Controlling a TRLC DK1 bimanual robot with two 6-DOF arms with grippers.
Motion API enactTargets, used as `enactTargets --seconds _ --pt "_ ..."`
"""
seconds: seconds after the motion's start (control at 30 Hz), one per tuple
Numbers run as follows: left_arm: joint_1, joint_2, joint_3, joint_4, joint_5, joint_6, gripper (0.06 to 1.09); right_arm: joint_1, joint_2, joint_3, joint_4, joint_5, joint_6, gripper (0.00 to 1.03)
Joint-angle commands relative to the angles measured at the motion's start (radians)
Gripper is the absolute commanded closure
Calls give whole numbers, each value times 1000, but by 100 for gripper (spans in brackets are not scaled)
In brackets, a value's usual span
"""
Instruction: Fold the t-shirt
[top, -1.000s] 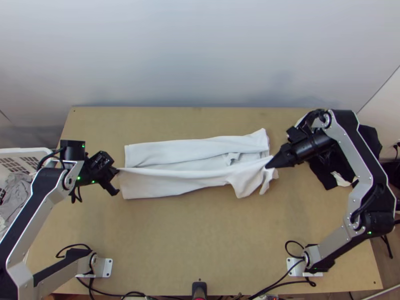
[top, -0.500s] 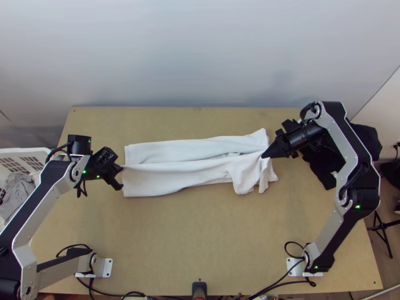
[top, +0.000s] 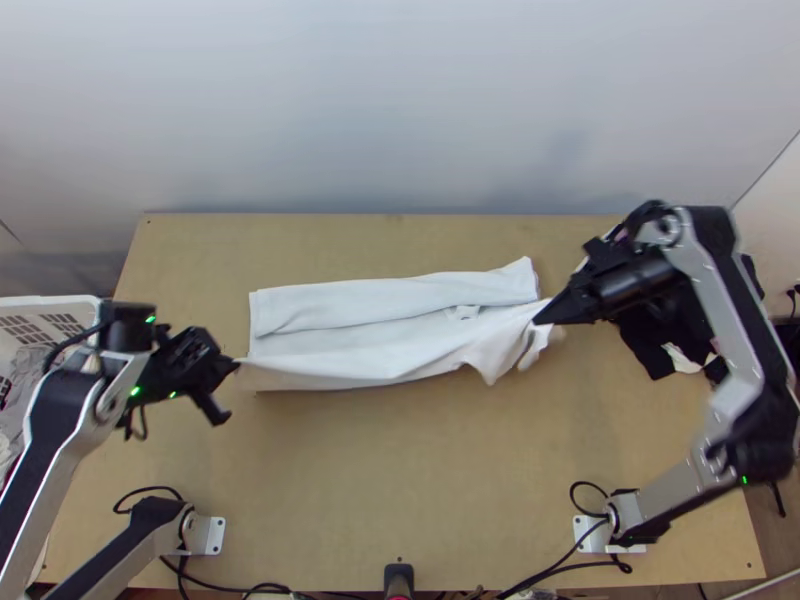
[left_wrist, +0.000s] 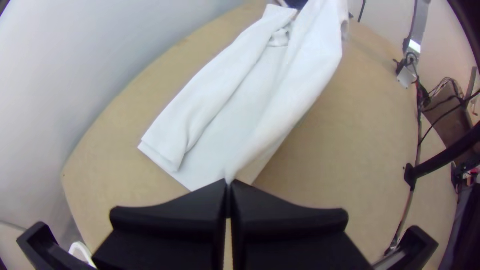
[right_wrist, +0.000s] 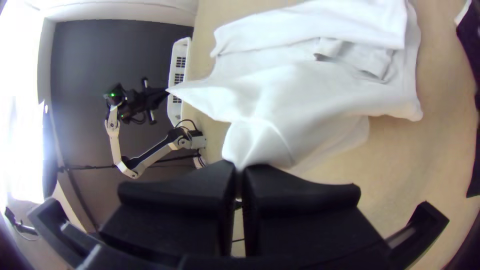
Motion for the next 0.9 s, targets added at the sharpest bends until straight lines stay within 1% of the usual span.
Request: enactTargets --seconds 0.0,0.1,0.2,0.3,0.4,0.47,0.5,0.57,0.6,0.7,0.77,0.87 --pt "-17 -205 54 -119 18 -79 105 2 -247 121 14 -7 67 100" --pt "-12 -269 59 -154 26 -104 105 2 -353 159 39 4 108 100" --pt "-9 -318 48 -187 26 -110 105 -1 -455 123 54 38 116 100" --pt "-10 -350 23 -202 26 -110 105 -10 -550 -45 63 46 136 100" --pt "-18 -353 8 -207 31 -108 105 -7 -593 -313 59 53 187 100" --pt "-27 -350 3 -207 31 -104 105 -8 -626 -434 62 78 188 100" --pt "-32 -347 3 -207 31 -101 105 -5 -635 -489 60 78 207 100" --pt "-46 -343 0 -208 31 -91 105 30 -647 -606 56 76 274 100" --pt "-56 -335 -4 -210 29 -88 105 22 -659 -635 57 78 277 100" --pt "-78 -312 -18 -210 31 -79 105 18 -672 -614 62 78 269 100" --pt "-81 -286 -23 -204 29 -58 105 16 -644 -578 66 76 254 100" --pt "-76 -220 -20 -141 27 -39 105 -31 -572 -532 82 75 216 100"
